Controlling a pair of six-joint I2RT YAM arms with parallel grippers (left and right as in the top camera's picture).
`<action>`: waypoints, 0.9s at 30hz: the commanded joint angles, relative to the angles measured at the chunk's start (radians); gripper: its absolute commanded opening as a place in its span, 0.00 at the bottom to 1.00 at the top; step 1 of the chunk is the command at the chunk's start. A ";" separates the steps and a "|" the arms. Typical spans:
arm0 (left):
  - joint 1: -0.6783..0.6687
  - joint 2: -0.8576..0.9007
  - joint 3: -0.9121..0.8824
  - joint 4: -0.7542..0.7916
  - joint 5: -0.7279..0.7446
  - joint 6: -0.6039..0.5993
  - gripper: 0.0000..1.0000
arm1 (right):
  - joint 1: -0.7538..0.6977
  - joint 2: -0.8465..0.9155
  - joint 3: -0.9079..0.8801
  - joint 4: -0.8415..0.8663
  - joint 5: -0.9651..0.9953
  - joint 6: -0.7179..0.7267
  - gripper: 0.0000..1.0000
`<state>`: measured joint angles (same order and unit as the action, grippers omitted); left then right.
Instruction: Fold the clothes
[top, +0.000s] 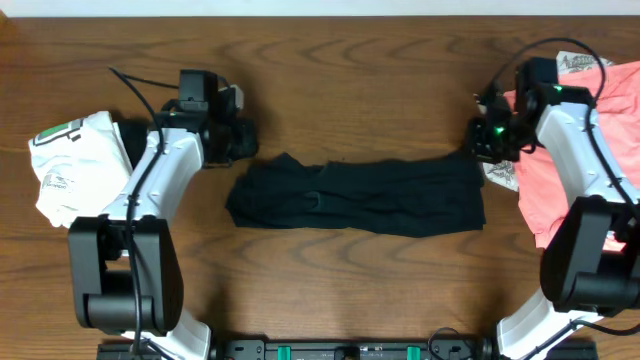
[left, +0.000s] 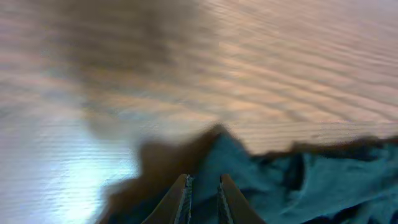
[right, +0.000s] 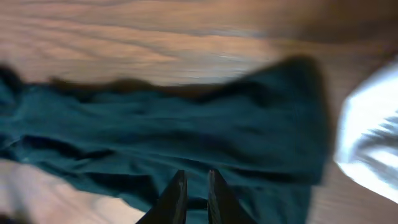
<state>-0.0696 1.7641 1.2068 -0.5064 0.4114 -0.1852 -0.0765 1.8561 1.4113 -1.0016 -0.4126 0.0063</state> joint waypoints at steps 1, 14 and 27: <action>-0.045 -0.008 0.008 0.031 0.035 0.013 0.17 | 0.051 -0.002 -0.002 0.003 -0.034 -0.029 0.12; -0.101 0.100 -0.001 -0.037 -0.055 0.009 0.17 | 0.088 0.181 -0.002 0.033 0.064 0.016 0.06; -0.101 0.105 -0.076 -0.158 -0.178 0.013 0.27 | 0.087 0.267 -0.002 -0.057 0.209 0.023 0.06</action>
<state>-0.1707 1.8622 1.1656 -0.6628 0.2806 -0.1822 0.0105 2.0983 1.4113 -1.0416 -0.3107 0.0181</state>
